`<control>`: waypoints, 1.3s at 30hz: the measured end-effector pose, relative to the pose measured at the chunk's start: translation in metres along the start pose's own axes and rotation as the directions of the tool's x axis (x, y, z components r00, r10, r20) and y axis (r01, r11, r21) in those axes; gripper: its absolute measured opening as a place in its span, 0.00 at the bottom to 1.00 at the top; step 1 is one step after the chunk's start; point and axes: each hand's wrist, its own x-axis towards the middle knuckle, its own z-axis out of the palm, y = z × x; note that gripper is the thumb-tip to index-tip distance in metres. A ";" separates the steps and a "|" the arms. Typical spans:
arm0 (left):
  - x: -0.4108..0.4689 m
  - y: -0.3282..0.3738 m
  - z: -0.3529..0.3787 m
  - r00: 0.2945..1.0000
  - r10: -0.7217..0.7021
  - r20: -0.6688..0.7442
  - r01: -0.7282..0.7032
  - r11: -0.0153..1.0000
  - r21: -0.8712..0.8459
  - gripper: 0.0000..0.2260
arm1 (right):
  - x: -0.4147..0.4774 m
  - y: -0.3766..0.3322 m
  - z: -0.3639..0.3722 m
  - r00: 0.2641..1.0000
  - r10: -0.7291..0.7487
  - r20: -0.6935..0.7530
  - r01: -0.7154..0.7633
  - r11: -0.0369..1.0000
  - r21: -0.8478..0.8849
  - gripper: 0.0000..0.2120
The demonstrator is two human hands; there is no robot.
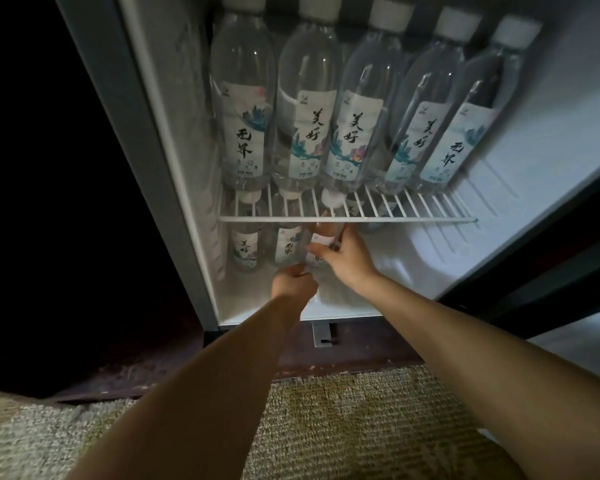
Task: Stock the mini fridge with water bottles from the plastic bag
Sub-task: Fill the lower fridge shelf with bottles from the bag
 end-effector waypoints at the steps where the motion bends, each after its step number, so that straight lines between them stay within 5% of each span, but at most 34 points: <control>1: 0.002 0.000 0.001 1.000 -0.001 0.011 0.001 0.999 -0.040 0.21 | 0.004 -0.001 0.000 1.000 0.002 0.006 -0.001 1.000 -0.012 0.20; 5: 0.009 0.007 0.005 1.000 0.002 0.025 0.000 0.998 -0.055 0.22 | 0.015 -0.003 0.000 1.000 0.000 0.015 0.001 0.997 -0.075 0.18; 10: 0.020 0.018 0.001 0.996 -0.087 -0.024 0.085 0.992 -0.097 0.11 | 0.015 -0.002 0.001 0.999 -0.027 0.045 0.031 0.994 -0.108 0.22; 14: 0.024 0.020 -0.016 0.965 0.021 -0.262 0.084 0.920 0.382 0.23 | 0.016 -0.004 -0.001 0.995 -0.043 0.090 0.052 0.994 -0.101 0.25; 16: 0.020 0.016 -0.023 0.936 0.110 -0.334 0.069 0.874 0.481 0.24 | 0.015 -0.006 -0.001 0.996 -0.036 0.082 0.042 0.997 -0.071 0.26; 22: 0.028 0.024 -0.028 0.992 -0.021 -0.122 0.057 0.952 0.302 0.27 | 0.017 -0.005 0.002 0.995 -0.027 0.098 0.037 0.993 -0.108 0.21; 26: 0.032 0.032 -0.031 1.000 -0.020 -0.018 0.025 0.939 0.342 0.21 | 0.016 -0.004 0.000 0.996 -0.018 0.092 0.024 0.998 -0.061 0.21; 33: 0.041 0.029 -0.034 0.999 0.036 -0.038 -0.018 0.918 0.397 0.17 | 0.015 0.006 -0.001 0.985 0.075 0.154 -0.078 0.997 0.016 0.17; 36: 0.038 0.030 -0.036 0.999 0.031 -0.028 -0.017 0.919 0.395 0.18 | -0.004 0.029 0.007 0.982 0.145 0.121 -0.104 0.951 -0.292 0.16; 39: 0.029 0.031 -0.040 0.999 0.053 -0.002 -0.048 0.919 0.392 0.22 | -0.015 0.037 0.018 0.985 0.150 0.090 -0.116 0.944 -0.308 0.27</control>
